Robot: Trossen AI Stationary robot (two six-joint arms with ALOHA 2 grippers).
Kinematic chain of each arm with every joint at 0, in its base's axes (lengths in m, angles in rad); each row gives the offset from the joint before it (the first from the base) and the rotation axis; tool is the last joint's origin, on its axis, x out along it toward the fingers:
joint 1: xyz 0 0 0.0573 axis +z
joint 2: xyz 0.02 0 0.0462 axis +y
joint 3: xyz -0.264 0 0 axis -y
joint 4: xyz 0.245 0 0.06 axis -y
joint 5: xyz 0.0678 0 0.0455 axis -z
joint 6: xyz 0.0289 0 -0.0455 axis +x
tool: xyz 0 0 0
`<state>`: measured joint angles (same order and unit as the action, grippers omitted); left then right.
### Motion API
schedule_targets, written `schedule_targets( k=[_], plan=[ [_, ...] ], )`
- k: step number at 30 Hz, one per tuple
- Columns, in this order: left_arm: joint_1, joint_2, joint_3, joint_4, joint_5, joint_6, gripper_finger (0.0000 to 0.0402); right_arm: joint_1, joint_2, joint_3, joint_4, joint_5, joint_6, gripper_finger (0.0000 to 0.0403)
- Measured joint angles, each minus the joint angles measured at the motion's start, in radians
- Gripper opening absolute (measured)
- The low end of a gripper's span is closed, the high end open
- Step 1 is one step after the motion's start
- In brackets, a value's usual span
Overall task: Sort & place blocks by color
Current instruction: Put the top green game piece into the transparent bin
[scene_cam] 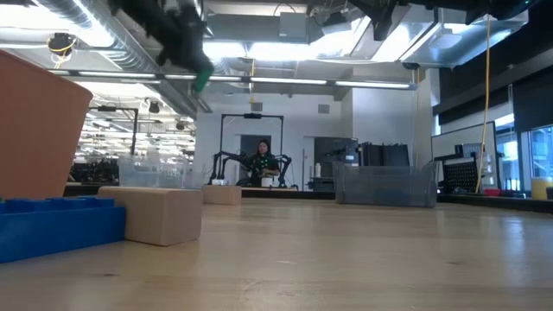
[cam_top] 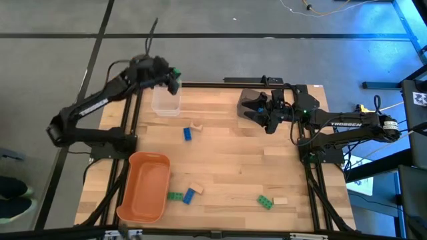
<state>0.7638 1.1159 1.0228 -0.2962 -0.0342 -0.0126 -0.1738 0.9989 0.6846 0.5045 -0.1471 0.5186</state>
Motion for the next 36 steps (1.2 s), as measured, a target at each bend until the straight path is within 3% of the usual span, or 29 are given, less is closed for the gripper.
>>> schedule_targets(
  k=[7,17,25,36],
  plan=[
    [0.147,0.228,0.002,-0.134,0.030,0.020,0.0128,0.000,0.001,0.000,-0.011,0.000,0.018,0.0277],
    [0.159,0.443,0.002,-0.191,-0.064,0.025,0.0131,0.000,0.000,0.000,-0.018,-0.001,0.053,0.0277],
    [0.145,0.478,0.002,-0.192,-0.113,0.041,0.0148,0.000,0.001,0.000,-0.018,-0.001,0.055,0.0277],
    [0.145,0.478,0.002,-0.209,-0.074,0.050,0.0152,0.000,0.001,0.000,-0.018,-0.003,0.051,0.0277]
  ],
)
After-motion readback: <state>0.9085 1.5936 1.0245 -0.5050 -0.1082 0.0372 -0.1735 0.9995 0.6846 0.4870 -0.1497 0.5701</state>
